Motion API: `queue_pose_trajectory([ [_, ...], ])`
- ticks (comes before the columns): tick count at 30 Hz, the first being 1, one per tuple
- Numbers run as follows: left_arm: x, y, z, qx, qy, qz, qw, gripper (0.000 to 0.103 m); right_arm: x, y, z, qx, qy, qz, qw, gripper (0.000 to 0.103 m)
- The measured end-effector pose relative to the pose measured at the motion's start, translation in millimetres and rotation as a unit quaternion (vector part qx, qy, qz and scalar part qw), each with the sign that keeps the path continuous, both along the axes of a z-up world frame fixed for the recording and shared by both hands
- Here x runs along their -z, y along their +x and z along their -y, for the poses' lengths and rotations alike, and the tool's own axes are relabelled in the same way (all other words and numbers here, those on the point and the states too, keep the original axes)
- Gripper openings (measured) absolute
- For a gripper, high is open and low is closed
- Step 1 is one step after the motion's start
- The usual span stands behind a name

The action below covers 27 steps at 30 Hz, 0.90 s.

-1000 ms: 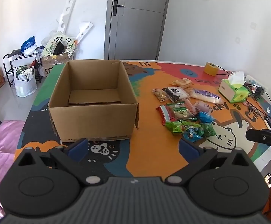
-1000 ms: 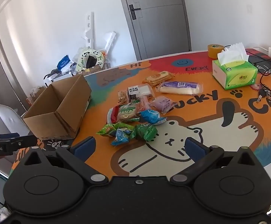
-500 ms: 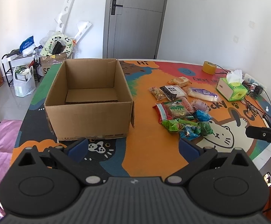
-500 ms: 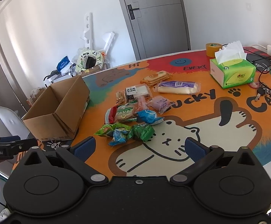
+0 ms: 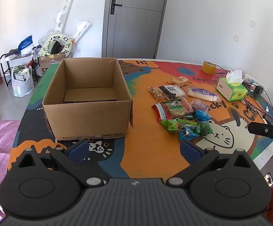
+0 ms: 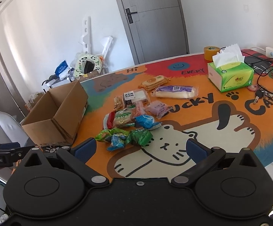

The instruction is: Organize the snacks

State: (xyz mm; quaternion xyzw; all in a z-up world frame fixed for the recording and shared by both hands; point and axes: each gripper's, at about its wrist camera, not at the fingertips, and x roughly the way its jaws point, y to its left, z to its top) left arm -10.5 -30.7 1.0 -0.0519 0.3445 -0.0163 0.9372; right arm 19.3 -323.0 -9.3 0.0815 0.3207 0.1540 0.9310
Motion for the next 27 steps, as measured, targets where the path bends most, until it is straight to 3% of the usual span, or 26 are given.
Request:
queue_pose_trajectory([
  [27,-0.5,-6.4,1.9,0.003,-0.010,0.001,0.9999,0.102,-0.1,-2.4,0.6,-0.001,-0.016,0.002,1.000,0.103],
])
